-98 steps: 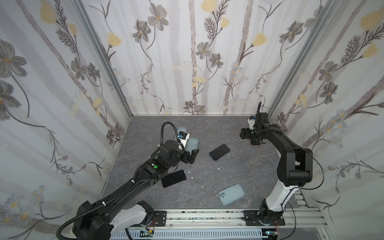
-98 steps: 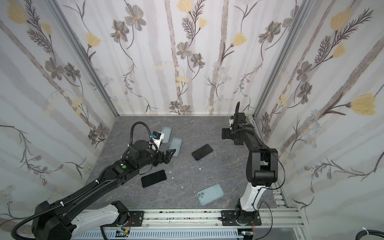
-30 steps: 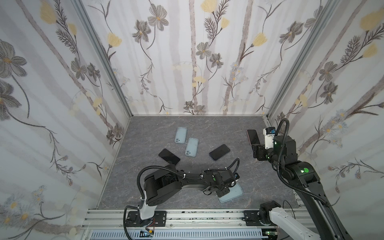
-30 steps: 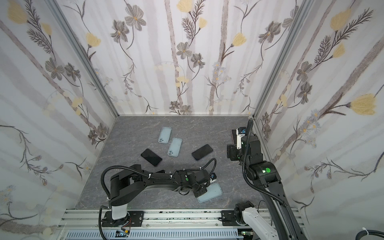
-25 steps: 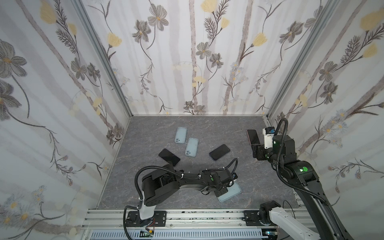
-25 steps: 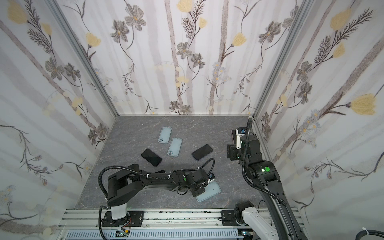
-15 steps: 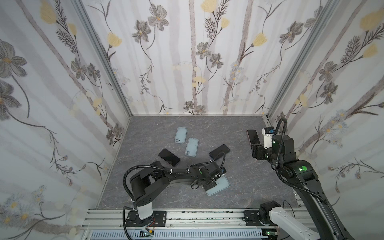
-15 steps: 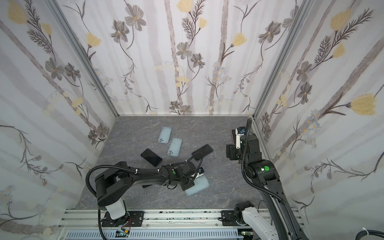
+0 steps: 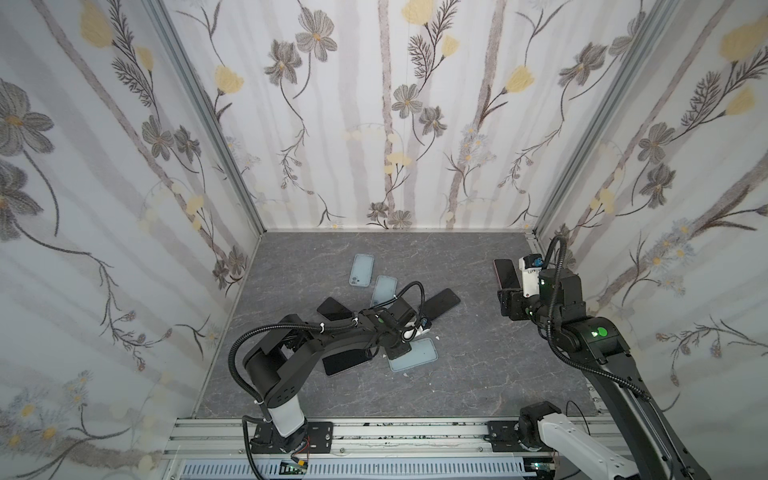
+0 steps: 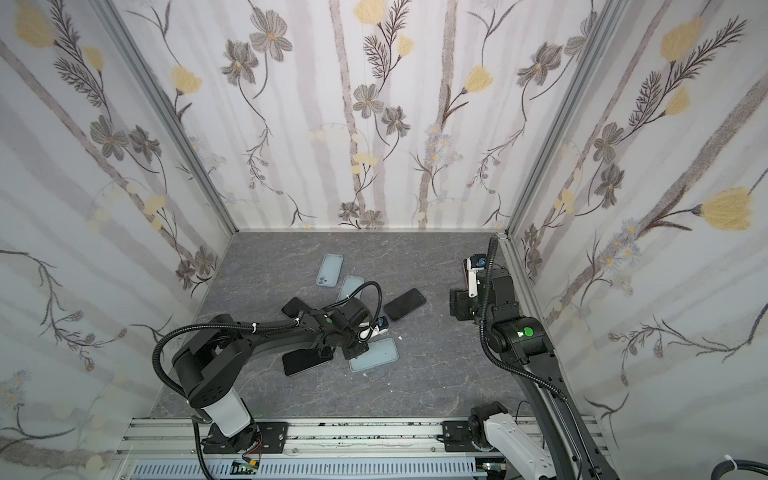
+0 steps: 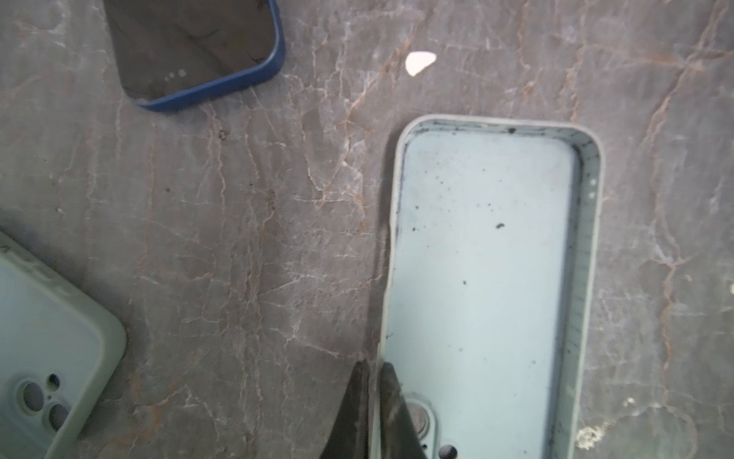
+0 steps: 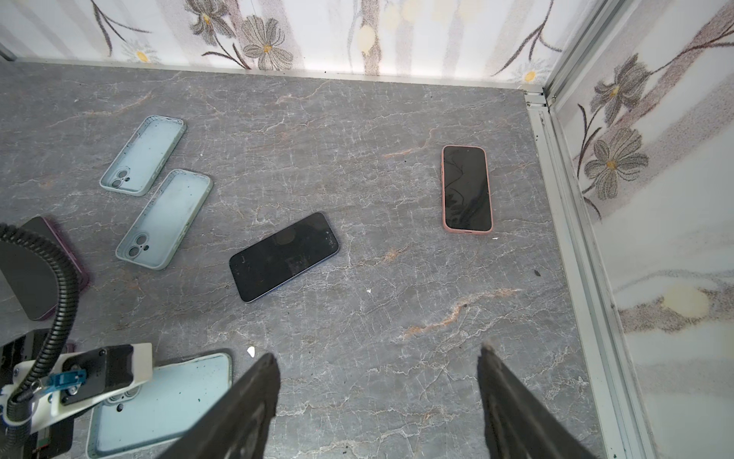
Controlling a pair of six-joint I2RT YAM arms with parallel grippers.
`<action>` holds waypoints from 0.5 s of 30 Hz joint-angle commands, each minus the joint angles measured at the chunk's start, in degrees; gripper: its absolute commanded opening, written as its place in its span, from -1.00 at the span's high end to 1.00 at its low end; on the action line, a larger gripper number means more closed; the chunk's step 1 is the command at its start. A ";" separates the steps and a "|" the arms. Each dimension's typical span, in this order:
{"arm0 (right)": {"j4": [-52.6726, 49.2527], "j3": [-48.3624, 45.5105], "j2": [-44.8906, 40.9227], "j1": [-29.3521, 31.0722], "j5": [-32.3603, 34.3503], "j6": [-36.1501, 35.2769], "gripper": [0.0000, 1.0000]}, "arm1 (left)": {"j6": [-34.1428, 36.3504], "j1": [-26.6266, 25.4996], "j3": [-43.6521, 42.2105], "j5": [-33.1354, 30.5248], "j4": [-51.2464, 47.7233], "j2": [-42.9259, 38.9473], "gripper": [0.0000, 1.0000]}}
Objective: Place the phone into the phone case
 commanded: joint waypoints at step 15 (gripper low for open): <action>1.63 -1.53 0.40 0.07 -0.65 -1.49 -0.60 | 2.03 0.35 8.00 0.48 0.94 6.05 0.69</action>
